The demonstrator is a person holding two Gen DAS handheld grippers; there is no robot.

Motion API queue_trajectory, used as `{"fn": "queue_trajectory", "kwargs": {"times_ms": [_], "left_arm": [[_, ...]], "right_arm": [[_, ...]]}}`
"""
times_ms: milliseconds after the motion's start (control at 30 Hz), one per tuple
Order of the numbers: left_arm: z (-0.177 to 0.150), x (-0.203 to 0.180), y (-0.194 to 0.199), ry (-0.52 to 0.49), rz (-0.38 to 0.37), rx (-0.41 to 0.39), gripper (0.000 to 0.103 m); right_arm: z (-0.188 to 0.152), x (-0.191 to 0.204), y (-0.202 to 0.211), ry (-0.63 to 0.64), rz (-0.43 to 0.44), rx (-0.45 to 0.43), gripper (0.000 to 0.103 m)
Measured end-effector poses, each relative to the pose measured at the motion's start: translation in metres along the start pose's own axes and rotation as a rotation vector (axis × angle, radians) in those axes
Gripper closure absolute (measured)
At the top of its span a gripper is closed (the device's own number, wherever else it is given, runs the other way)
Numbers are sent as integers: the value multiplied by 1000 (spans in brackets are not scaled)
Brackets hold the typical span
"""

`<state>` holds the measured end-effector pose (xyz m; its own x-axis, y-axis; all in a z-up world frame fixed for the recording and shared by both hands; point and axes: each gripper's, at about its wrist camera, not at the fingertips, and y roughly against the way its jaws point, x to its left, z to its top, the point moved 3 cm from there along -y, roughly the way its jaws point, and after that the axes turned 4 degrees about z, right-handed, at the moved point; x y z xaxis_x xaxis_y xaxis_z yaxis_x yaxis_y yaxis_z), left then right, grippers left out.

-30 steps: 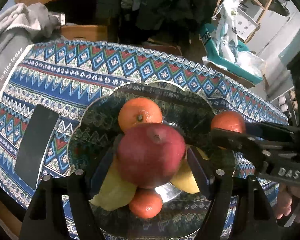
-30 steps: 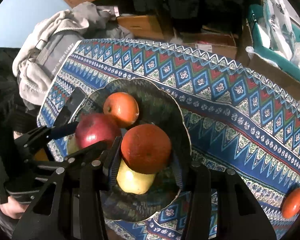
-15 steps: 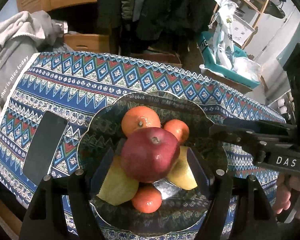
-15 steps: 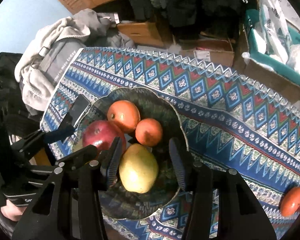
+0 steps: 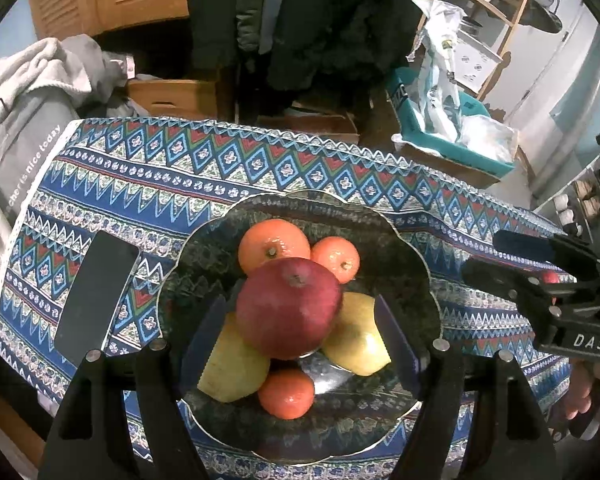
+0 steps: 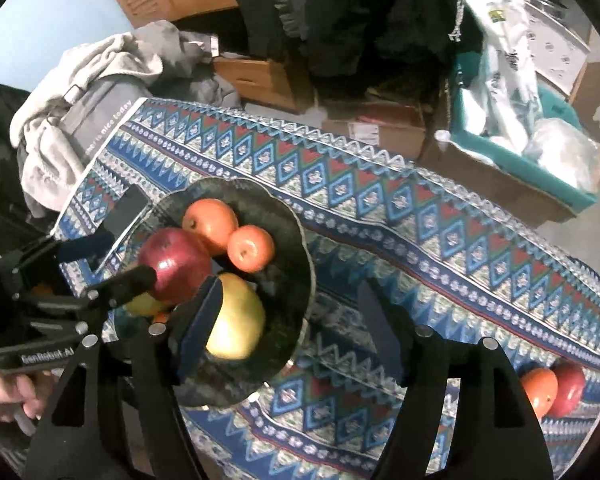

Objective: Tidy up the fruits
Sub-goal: 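Move both open tools back toward the last orange and red apple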

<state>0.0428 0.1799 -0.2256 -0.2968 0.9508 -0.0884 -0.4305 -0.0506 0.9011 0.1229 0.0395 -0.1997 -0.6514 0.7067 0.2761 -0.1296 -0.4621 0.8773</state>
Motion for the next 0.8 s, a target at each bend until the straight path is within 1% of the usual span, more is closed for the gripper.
{"fn": "queue_trajectory", "kwargs": {"times_ms": [267,433,800], "left_arm": [[-1,-27,13,-61,3,-19,22],[-4,-43,19,-113,17,-32,22],[-5,-81,31,-187,9,-45,22]], "right_arm": [[-15,-20,27,-46,-20,-14,28],[-22,-28,43,-43,-45,-37,25],[-45,-53,75,-65,-77,-61,25]]}}
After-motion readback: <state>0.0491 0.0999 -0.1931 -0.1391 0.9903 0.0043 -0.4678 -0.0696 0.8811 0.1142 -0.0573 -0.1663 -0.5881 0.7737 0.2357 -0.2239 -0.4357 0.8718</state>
